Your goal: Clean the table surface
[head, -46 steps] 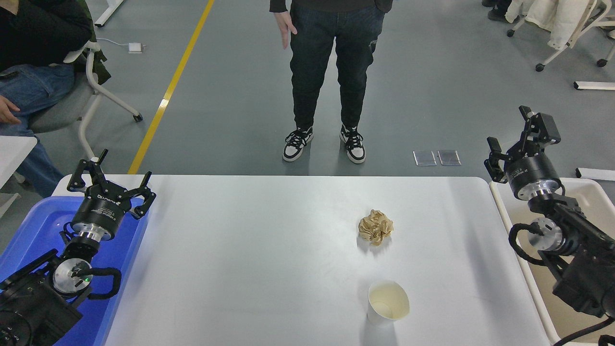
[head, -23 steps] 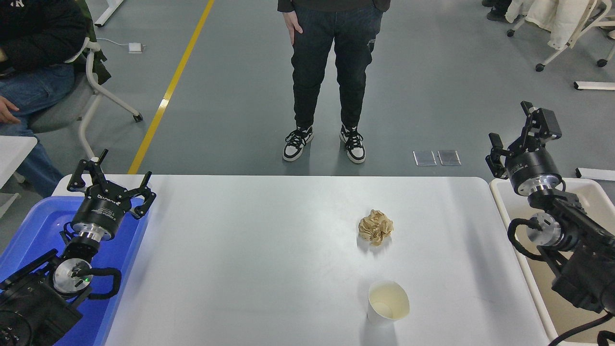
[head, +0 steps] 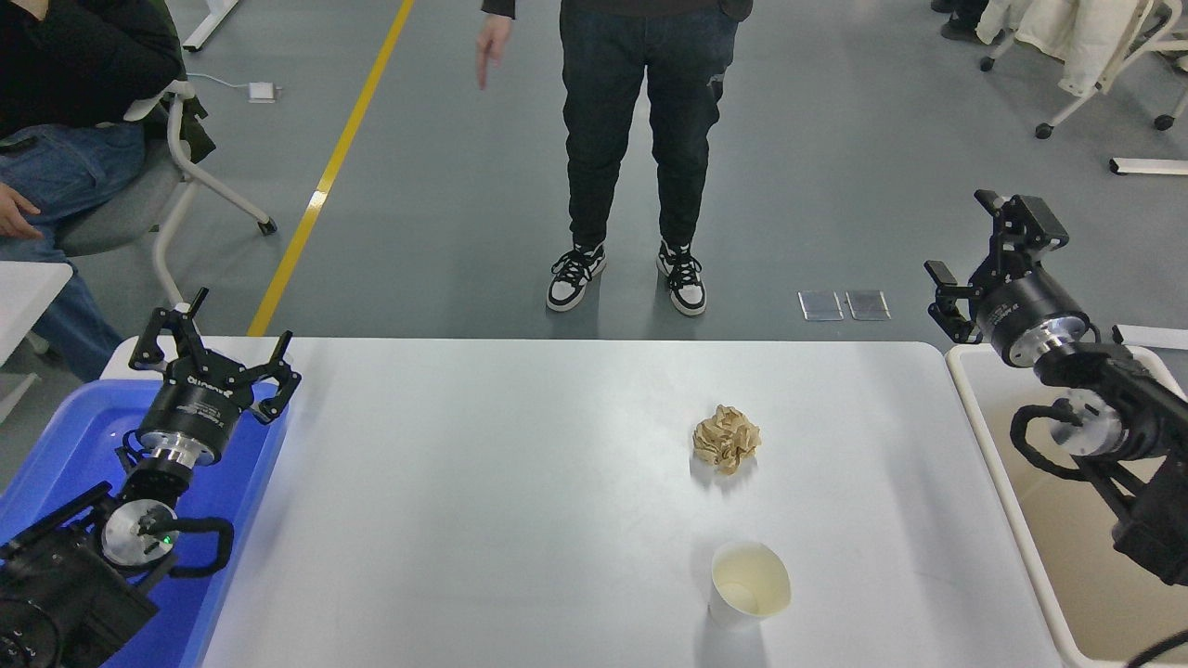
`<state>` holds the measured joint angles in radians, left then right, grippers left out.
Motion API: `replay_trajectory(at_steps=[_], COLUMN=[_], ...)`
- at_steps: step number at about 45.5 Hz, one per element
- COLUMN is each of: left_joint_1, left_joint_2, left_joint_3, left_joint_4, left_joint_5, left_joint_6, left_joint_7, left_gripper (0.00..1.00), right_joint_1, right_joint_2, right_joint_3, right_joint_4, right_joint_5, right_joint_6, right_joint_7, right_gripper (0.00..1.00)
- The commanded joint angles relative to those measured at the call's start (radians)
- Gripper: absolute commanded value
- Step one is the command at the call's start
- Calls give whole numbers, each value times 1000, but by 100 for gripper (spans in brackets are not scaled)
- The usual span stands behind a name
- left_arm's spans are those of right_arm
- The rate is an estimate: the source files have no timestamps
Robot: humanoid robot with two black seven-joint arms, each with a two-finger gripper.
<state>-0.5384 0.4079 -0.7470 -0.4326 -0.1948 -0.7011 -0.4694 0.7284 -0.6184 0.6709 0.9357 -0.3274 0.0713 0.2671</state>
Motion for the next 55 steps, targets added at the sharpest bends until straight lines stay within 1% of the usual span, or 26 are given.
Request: replay_trajectory(at_steps=[1,11,20,23,30,31,36,45,55], left_joint_1=[0,0,0,0,0,0,0,0,0], left_joint_2=[-1,0,0,-1,0,0,-1,-1,0], left_joint_3=[0,0,0,0,0,0,-2,0,0], left_joint_4=[0,0,0,0,0,0,0,0,0], left_joint_5=[0,0,0,0,0,0,0,0,0], left_joint_6=[0,0,0,0,0,0,0,-1,0], left_joint_7=[0,0,0,0,0,0,0,0,0], left_gripper=[100,100,100,100,100,100,100,100,100], right_joint_1=[77,117,121,144,250,287,361,502,612], right_joint_2=[-208,-305,-349,-362,-363,-357,-346,-287,-175], right_joint_3=[-175,-240,-261,-307,-482,-543,-678,-930,-1068], right_joint_4=[287,477,615,640,647,653,661,673,673], right_joint_5=[-93,-261,-427,-511,-748,-795,-861,-998,-1026], right_joint_6=[8,10,10,10,10,10,10,10,10], right_joint_7=[-92,-144,-154,-158,-155,-152,-152,-146,-132], right_gripper=[99,99,99,99,99,99,99,99,99])
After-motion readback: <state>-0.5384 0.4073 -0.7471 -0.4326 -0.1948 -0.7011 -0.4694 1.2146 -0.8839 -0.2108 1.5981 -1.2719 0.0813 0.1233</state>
